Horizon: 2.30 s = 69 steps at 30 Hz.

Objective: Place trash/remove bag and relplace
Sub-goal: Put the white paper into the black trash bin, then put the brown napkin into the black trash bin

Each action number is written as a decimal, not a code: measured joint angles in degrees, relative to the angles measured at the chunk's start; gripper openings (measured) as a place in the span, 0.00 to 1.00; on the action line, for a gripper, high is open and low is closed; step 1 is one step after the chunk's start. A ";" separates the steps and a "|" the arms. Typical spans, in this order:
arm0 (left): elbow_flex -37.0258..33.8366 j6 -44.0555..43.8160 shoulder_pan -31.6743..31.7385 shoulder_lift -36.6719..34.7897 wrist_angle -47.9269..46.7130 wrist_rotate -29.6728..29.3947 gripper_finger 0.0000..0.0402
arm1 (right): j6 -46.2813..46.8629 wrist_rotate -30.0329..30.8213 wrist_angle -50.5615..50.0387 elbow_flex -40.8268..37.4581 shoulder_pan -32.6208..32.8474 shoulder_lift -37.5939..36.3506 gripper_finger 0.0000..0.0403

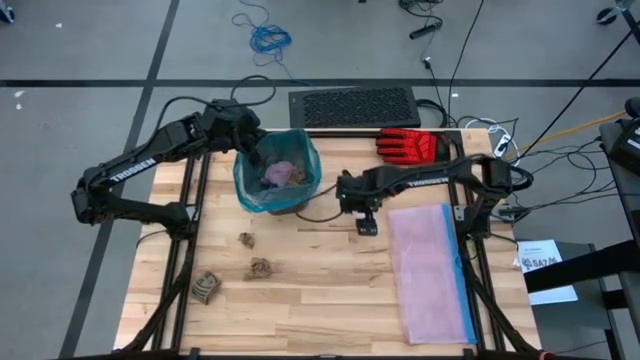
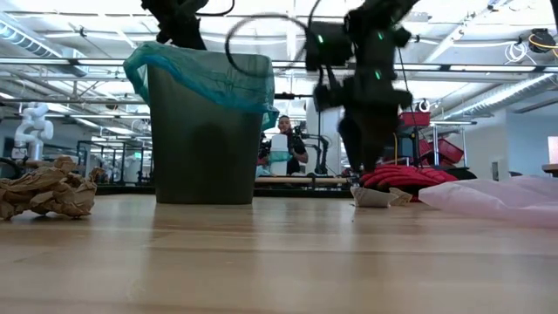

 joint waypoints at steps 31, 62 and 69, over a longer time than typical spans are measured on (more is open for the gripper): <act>0.00 -0.55 0.00 0.00 1.30 -0.46 0.00 | 2.01 -15.91 5.46 9.53 -0.90 -19.59 0.00; 0.00 -2.08 0.00 0.00 3.65 -4.63 0.00 | 3.25 -13.53 48.41 13.85 -9.49 -3.72 0.41; 0.00 -1.61 0.00 0.00 3.03 -4.63 0.00 | -1.48 -13.39 16.95 16.03 -9.81 -9.35 0.44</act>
